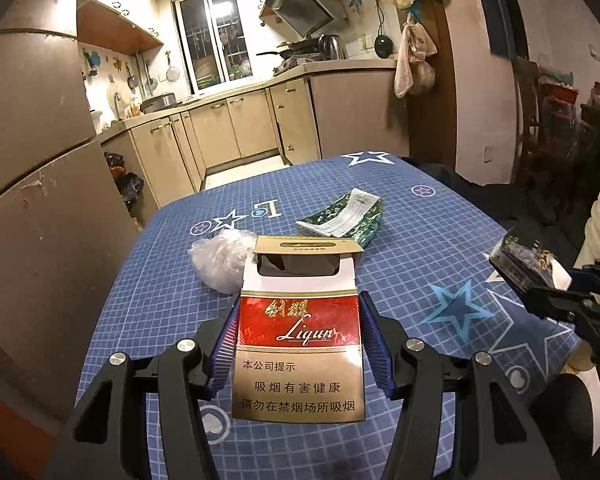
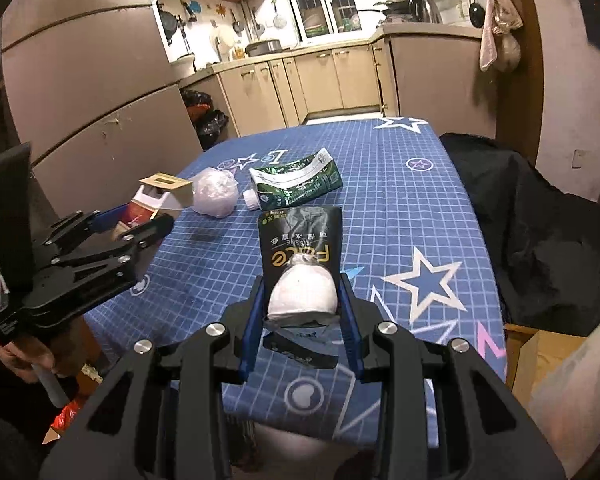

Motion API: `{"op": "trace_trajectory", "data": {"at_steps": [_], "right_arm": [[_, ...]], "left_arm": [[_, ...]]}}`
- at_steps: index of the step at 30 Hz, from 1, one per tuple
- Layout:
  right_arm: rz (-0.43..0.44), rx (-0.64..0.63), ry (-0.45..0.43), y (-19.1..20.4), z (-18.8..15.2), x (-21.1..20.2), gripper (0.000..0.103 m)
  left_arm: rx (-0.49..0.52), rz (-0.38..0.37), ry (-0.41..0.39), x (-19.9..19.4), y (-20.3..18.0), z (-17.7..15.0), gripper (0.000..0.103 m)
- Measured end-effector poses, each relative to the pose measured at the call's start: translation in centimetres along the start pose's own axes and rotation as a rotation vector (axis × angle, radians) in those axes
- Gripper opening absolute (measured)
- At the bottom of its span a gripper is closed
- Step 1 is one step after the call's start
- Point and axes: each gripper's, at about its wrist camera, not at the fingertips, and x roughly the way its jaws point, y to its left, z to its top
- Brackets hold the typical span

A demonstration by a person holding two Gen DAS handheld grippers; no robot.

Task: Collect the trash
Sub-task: 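Carry the Liqun pack and black pouch over the white bucket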

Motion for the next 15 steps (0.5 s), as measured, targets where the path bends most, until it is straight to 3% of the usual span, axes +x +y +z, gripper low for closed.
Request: {"op": "trace_trajectory", "data": {"at_steps": [15], "right_arm": [[-0.093, 0.013, -0.133, -1.2, -1.0, -6.8, 0.033]], "left_arm": [[0.075, -0.041, -0.082, -2.2, -5.5, 2.7, 0.058]]}}
